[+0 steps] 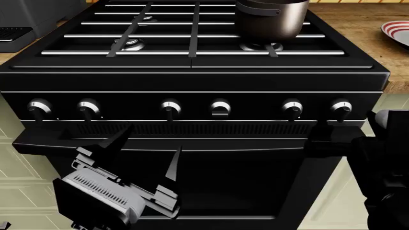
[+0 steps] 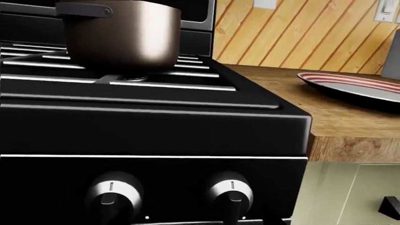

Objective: Frozen meat rests on a plate on the counter. Retrieve the meat and place it in a pot on a burner. Then turn the burner on.

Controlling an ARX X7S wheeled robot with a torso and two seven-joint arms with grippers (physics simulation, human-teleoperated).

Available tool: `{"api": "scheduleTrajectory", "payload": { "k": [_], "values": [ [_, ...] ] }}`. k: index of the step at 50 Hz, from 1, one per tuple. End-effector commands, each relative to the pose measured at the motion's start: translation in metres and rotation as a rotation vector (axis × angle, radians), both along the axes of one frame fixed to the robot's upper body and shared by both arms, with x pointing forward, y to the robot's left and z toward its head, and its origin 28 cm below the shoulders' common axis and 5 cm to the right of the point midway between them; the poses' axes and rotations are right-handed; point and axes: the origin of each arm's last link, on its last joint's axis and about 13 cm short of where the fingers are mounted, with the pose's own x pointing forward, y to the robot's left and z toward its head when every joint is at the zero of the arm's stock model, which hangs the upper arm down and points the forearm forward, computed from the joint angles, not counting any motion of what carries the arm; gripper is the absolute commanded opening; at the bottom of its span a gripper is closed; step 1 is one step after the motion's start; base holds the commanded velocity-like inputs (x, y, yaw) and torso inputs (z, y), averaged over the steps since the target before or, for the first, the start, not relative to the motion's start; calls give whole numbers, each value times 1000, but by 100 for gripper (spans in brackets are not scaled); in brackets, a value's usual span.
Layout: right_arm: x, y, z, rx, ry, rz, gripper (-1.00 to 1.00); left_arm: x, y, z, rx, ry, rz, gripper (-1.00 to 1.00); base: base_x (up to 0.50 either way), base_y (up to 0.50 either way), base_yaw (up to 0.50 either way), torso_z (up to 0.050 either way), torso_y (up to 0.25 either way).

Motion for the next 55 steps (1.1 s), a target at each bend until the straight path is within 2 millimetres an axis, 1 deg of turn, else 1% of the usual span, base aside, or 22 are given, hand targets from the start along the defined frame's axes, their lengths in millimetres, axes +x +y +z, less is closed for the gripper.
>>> {"api": "scheduleTrajectory", "payload": {
  "k": [1,9,21,31,34,41,55],
  "values": [
    [3,-2,-4,-16,19,-12,100,0,1,0,-3,0,0,100,0,0,0,0,0],
    [3,-4,-5,-12,27,-15,100,0,0,1,-2,0,-2,100,0,0,0,0,0],
    [8,-9,-3,-12,24,-36,100,0,0,1,-4,3,-2,100,0,0,0,0,0],
    [15,-13,-7,-21,44,-53,100,0,0,1,-7,4,-1,100,0,0,0,0,0],
    [22,-16,-9,-31,60,-63,100,0,1,1,-11,6,3,100,0,0,0,0,0],
    [22,-15,-7,-35,67,-51,100,0,1,1,-15,7,3,100,0,0,0,0,0],
    [35,-19,-7,-43,92,-54,100,0,1,3,-21,7,1,100,0,0,0,0,0]
  ]
}}
